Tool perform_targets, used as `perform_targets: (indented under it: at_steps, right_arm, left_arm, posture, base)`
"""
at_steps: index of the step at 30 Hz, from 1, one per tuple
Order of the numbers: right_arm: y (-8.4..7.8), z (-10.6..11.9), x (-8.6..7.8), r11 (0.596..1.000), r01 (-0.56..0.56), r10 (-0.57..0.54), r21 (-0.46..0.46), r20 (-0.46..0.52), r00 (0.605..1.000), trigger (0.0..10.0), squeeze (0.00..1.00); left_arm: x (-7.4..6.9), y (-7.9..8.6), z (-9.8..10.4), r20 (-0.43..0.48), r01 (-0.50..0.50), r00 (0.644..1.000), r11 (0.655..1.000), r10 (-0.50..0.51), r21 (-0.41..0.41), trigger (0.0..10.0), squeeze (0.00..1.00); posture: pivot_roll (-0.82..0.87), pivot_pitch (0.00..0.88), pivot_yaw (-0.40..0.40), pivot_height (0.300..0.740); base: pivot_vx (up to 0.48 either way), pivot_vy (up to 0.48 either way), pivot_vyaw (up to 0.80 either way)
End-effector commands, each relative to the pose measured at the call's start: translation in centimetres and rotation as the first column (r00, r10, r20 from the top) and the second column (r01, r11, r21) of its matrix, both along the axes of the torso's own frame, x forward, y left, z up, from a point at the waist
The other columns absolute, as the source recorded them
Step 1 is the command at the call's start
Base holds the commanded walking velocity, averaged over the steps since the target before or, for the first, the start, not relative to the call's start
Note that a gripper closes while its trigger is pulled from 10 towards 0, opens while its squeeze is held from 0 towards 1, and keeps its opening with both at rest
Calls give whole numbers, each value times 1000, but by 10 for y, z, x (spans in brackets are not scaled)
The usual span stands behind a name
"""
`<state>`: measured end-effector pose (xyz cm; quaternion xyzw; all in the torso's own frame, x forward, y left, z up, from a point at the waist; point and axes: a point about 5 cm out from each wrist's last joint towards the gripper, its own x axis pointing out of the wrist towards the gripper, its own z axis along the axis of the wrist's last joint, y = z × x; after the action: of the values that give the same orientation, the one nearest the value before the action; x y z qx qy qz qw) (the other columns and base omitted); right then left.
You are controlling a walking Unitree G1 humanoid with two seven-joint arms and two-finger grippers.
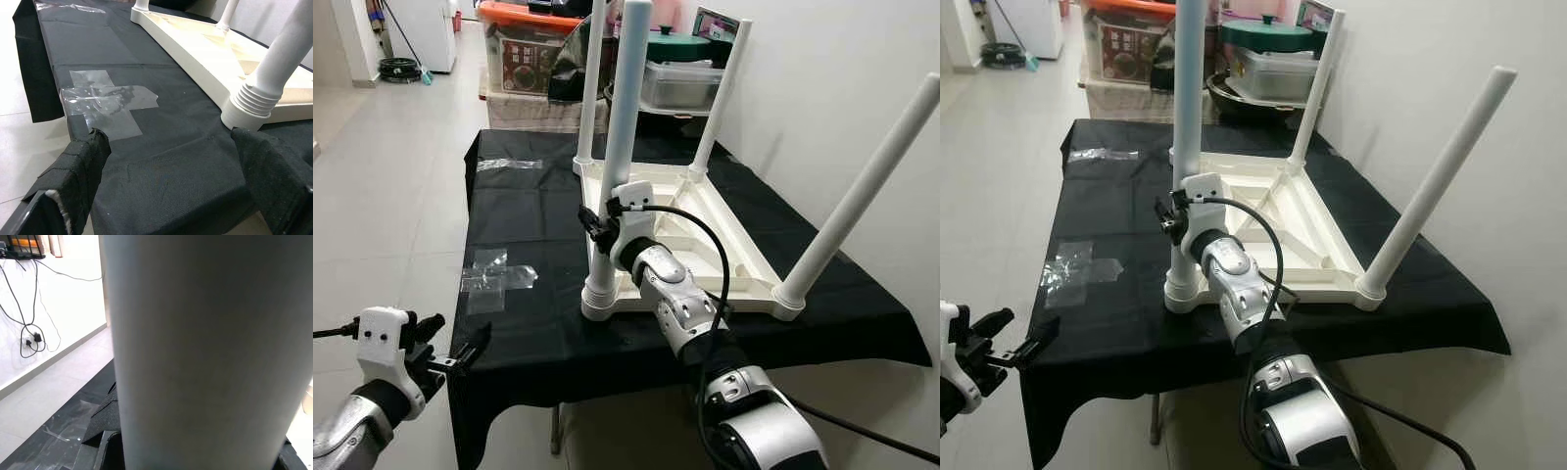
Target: Building children table
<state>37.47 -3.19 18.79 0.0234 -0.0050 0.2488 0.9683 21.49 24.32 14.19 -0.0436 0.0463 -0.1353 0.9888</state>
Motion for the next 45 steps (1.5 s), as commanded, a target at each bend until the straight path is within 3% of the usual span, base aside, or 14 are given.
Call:
perform_targets:
  at_steps: [1, 29, 30, 31, 33, 45]
  right_arm:
    - [-18, -56, -7, 996, 51, -68, -78, -234, 970, 10000, 0]
    - [-17, -53, -11, 997, 56, -64, -45, -218, 974, 10000, 0]
    - [-18, -52, -11, 998, 55, -63, -40, -215, 975, 10000, 220]
    - [-18, -51, -12, 998, 54, -59, -31, -210, 976, 10000, 949]
    - [-18, -50, -12, 998, 52, -56, -24, -206, 977, 10000, 1000]
    - [-19, -33, -11, 998, 48, -41, 41, -152, 988, 10000, 1000]
  left_arm:
    - [1, -3, -2, 2, 12, 1000, 1000, -12, -8, 10000, 0]
    - [4, -3, -2, 3, 22, 1000, 1000, -22, -3, 10000, 0]
    - [4, -3, -2, 3, 22, 1000, 1000, -22, -3, 10000, 0]
    - [4, -3, -2, 3, 22, 1000, 1000, -22, -3, 10000, 0]
    - [4, -3, -2, 3, 23, 1000, 1000, -23, -2, 10000, 0]
    - [3, -2, -2, -2, 24, 1000, 1000, -24, -3, 10000, 0]
  posture:
    - [117, 0, -140, 740]
    - [112, 0, -129, 740]
    - [112, 0, -129, 740]
    - [112, 0, -129, 740]
    - [112, 0, -129, 740]
    - [106, 0, -123, 740]
  base:
    - [0, 0, 0]
    - [0, 0, 0]
    - [0, 0, 0]
    - [0, 0, 0]
    - [0, 0, 0]
    - [0, 0, 0]
